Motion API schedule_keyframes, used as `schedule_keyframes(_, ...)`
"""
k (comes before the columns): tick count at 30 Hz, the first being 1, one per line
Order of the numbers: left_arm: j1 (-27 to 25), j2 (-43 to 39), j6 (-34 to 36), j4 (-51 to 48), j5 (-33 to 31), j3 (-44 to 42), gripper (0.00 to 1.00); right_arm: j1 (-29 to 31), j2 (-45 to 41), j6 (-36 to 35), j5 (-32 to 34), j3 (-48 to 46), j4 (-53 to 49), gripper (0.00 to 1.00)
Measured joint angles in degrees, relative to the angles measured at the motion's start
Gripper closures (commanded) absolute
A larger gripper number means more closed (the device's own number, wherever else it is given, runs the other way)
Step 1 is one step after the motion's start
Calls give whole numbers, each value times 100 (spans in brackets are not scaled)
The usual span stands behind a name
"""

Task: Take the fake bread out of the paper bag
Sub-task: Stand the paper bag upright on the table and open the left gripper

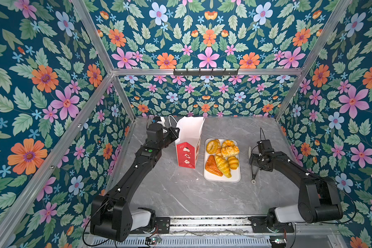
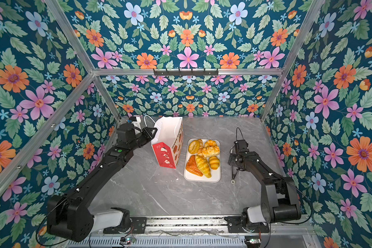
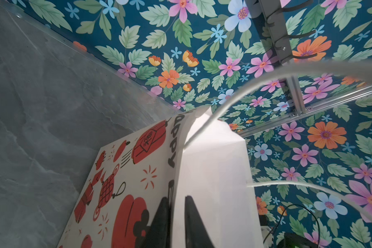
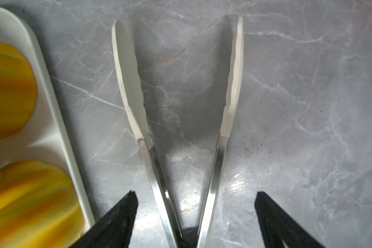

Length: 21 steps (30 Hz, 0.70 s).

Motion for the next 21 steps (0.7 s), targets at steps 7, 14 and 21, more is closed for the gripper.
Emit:
schedule_keyframes(7, 146, -20, 184, -240, -68, 162, 32, 0, -33, 0, -17, -15, 2, 13)
schedule_keyframes(14, 214, -72, 297, -330, -15, 267, 0, 0, -35, 0, -17, -17, 2, 13)
schedule_keyframes(21, 286, -348, 461, -697, -28, 463, 0, 0, -42, 0, -17, -17, 11, 13)
